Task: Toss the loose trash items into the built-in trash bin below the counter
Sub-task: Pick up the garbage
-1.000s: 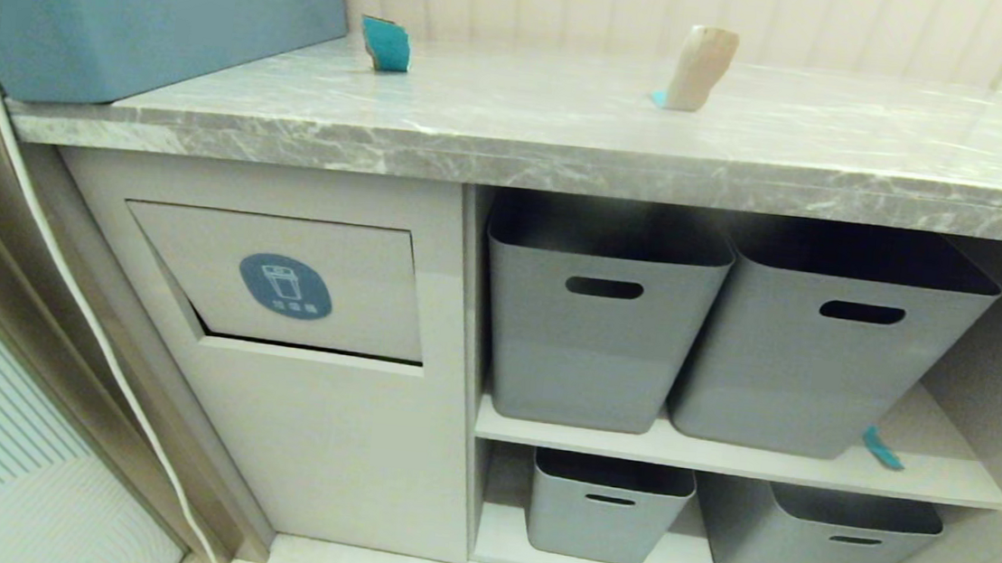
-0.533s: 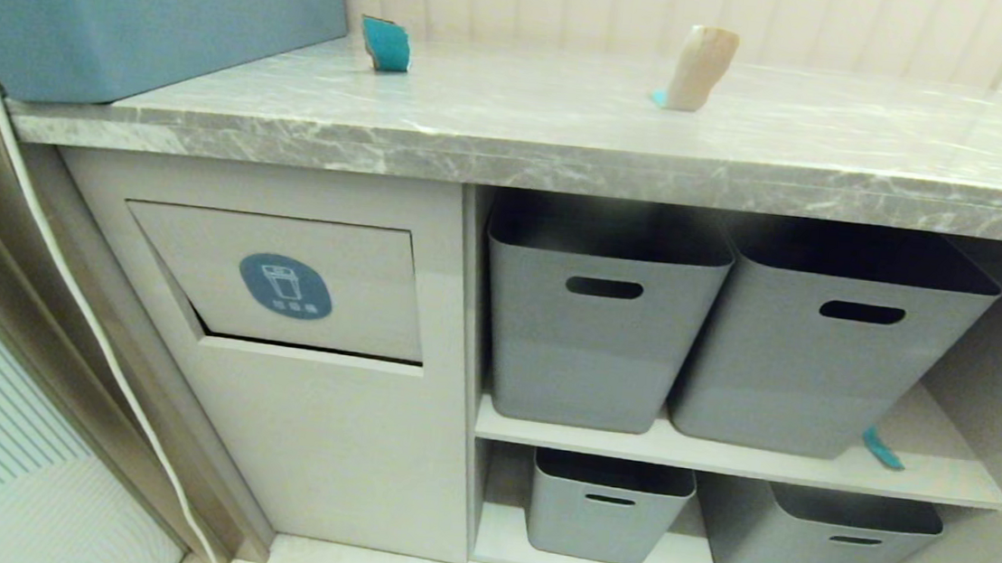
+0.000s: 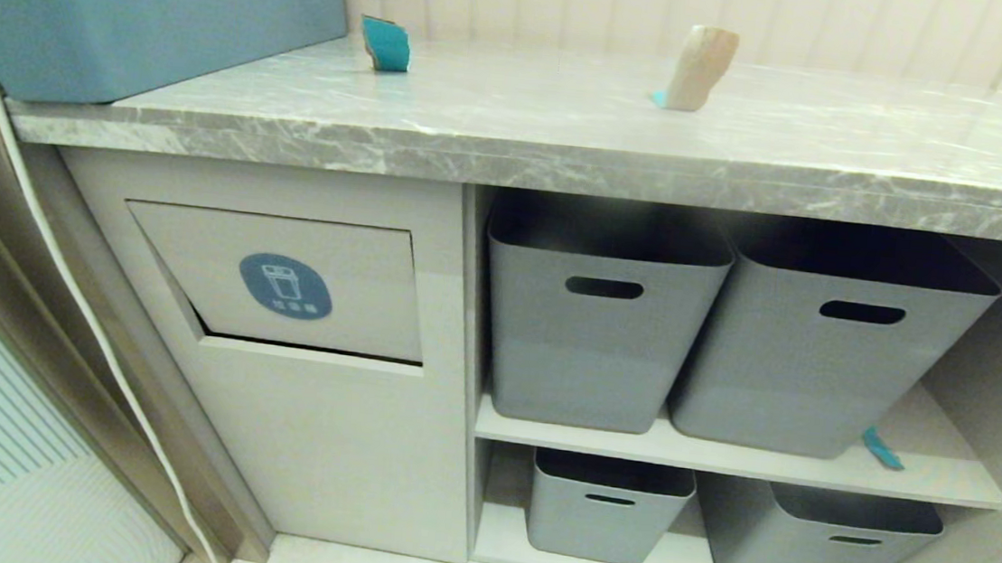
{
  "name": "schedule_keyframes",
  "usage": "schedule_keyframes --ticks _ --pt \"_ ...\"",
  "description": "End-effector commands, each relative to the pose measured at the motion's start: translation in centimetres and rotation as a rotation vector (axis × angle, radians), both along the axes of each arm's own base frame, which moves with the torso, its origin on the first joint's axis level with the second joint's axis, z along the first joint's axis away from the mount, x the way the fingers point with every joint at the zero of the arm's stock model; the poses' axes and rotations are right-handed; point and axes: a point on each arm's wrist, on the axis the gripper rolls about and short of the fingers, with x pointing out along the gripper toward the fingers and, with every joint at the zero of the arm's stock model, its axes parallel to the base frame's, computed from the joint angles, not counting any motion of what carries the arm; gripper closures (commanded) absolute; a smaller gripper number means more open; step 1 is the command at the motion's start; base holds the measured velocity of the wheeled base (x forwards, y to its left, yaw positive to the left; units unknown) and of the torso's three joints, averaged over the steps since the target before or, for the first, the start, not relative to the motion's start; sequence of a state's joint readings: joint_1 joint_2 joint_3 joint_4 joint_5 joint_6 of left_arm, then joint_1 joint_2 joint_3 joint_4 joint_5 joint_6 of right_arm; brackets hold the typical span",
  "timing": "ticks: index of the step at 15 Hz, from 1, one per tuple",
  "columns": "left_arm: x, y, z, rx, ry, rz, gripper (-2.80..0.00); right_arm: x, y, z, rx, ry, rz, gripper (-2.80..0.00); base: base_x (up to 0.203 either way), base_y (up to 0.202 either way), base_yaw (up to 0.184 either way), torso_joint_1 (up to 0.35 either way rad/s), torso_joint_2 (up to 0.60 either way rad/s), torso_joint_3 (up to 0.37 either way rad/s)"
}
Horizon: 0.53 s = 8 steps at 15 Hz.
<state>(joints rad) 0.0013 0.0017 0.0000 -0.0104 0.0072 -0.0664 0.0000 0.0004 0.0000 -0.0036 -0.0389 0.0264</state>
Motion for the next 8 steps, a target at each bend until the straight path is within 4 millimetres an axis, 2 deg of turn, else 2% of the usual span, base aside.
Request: schedule_keyframes --ticks 1,6,8 --pt "0.03 0.0 -0.08 0.0 0.004 0.001 0.0 0.01 0.0 -0.03 0.0 0.0 0.001 0.0 0.0 0.0 0.0 0.0 0.0 0.0" --pt "0.03 0.0 -0.08 -0.003 0.004 0.001 0.0 0.01 0.0 -0.03 0.0 0.0 0.001 0.0 0.0 0.0 0.0 0.0 0.0 0.0" --pt "0.03 0.0 -0.09 0.0 0.006 0.002 0.0 0.01 0.0 -0.03 0.0 0.0 0.001 0.0 0.0 0.0 0.0 0.059 -0.21 -0.155"
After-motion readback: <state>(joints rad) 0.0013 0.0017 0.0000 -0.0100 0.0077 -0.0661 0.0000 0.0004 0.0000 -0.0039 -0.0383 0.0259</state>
